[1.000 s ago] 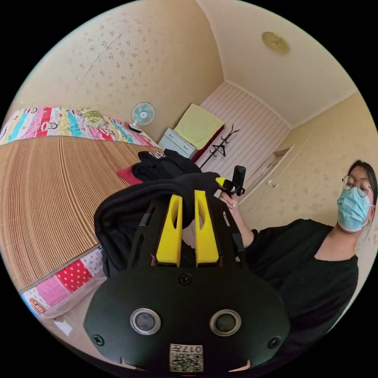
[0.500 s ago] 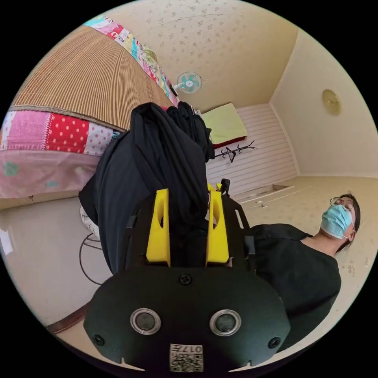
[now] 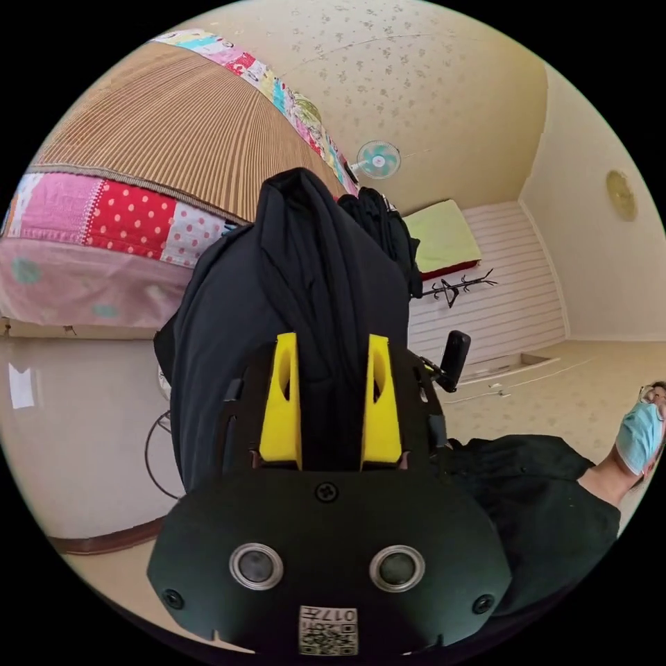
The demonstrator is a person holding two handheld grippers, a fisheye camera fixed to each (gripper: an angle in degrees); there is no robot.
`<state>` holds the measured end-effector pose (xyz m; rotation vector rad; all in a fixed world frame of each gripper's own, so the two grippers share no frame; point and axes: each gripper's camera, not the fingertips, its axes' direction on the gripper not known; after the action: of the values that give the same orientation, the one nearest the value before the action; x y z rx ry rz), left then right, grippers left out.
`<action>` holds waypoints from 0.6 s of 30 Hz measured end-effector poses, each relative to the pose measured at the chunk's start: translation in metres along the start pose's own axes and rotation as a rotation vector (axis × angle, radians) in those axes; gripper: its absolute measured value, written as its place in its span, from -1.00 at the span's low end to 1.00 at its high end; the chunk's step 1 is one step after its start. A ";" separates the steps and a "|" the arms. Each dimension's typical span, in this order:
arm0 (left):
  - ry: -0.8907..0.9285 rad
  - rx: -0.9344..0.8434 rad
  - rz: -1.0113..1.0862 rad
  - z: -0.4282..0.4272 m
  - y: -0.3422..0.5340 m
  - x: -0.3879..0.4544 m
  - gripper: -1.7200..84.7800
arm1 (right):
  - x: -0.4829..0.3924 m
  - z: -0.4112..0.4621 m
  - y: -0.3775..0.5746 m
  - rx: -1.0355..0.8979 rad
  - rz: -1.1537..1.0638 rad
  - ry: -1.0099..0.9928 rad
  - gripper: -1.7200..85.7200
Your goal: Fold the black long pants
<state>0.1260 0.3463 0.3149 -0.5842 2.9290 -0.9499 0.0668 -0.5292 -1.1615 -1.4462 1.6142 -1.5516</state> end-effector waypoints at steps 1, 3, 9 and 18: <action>0.026 -0.001 -0.026 0.004 0.003 -0.004 -0.67 | -0.008 0.004 0.000 -0.011 0.002 0.023 -0.61; 0.030 0.006 -0.030 0.003 0.006 -0.004 -0.68 | -0.013 0.013 -0.002 -0.053 -0.010 0.022 -0.67; 0.015 0.080 0.003 -0.028 -0.001 0.028 -0.72 | -0.037 0.021 -0.023 -0.095 -0.164 -0.115 -0.79; -0.324 0.339 0.211 -0.227 -0.126 0.093 -0.71 | -0.150 0.057 -0.190 0.098 -0.377 -0.153 -0.79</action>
<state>0.0561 0.3473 0.5815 -0.3620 2.4158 -1.1629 0.2341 -0.3823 -1.0499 -1.8426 1.2093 -1.6422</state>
